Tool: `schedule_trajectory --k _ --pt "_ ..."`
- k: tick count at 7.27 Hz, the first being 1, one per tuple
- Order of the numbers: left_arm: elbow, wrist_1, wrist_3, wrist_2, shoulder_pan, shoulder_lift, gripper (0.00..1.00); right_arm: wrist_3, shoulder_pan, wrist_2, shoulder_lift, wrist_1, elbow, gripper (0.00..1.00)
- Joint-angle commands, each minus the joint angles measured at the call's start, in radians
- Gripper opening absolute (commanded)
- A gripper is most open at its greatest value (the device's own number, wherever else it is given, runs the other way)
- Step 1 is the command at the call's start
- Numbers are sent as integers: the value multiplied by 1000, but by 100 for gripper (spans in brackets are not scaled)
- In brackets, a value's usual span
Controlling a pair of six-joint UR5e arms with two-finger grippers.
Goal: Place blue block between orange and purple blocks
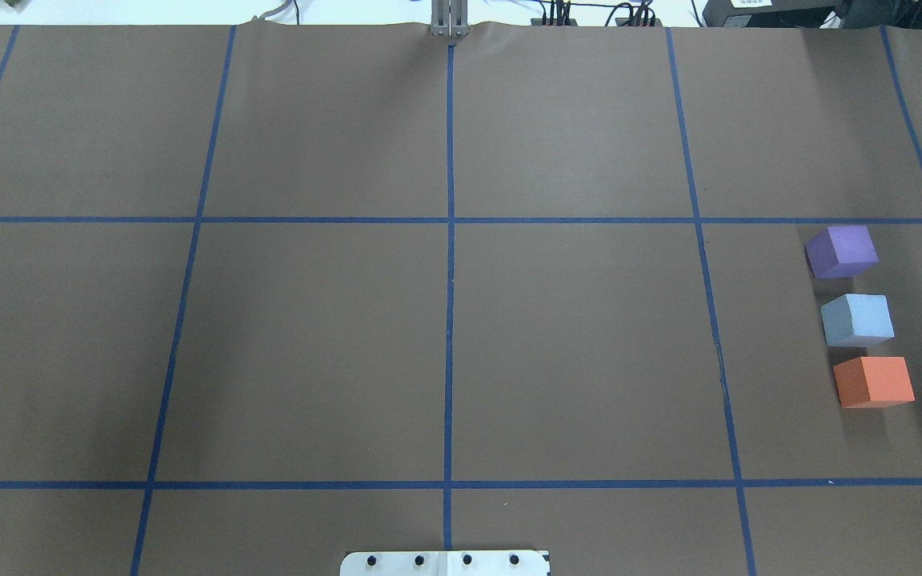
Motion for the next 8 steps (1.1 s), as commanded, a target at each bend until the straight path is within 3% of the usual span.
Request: schedule_trajectory --k 1,8 --pt "-15 1 0 0 1 4 100 0 1 -3 -10 12 -14 100" --pt "-40 -1 -143 6 -1 4 100 1 -11 -2 -1 14 -43 100"
